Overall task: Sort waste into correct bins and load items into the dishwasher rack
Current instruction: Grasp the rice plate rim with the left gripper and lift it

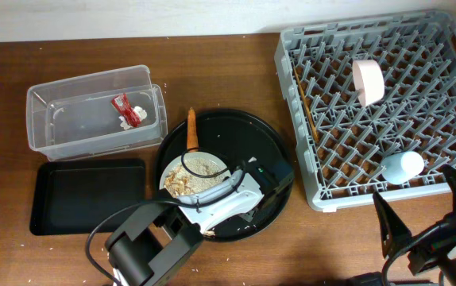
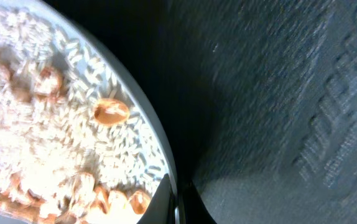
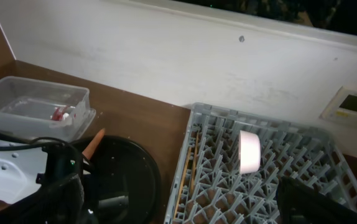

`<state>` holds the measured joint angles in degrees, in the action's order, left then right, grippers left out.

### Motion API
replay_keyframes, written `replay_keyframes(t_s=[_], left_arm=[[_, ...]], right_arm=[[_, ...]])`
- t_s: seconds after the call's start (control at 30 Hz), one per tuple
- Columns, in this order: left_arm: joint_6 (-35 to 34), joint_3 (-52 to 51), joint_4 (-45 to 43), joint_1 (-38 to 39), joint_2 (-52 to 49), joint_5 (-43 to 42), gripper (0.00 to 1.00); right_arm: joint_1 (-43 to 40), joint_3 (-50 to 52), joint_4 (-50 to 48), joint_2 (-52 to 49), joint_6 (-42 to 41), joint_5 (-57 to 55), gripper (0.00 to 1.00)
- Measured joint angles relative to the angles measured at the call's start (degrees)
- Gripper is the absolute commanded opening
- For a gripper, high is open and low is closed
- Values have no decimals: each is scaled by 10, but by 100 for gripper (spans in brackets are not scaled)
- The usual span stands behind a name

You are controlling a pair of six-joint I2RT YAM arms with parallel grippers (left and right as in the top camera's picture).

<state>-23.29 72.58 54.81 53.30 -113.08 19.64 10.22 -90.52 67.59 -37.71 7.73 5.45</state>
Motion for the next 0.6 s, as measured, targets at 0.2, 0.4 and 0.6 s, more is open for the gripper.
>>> replay_keyframes(t_s=[0.2, 0.4, 0.6], left_arm=[[-38, 116, 110, 0, 7, 44, 0], [-103, 117, 190, -43, 107, 92, 0], [-148, 117, 251, -126, 112, 93, 0]], right_arm=[[0, 0, 0, 0, 0, 0, 98], [0, 0, 0, 0, 0, 0, 98], [0, 0, 0, 0, 1, 0, 98]])
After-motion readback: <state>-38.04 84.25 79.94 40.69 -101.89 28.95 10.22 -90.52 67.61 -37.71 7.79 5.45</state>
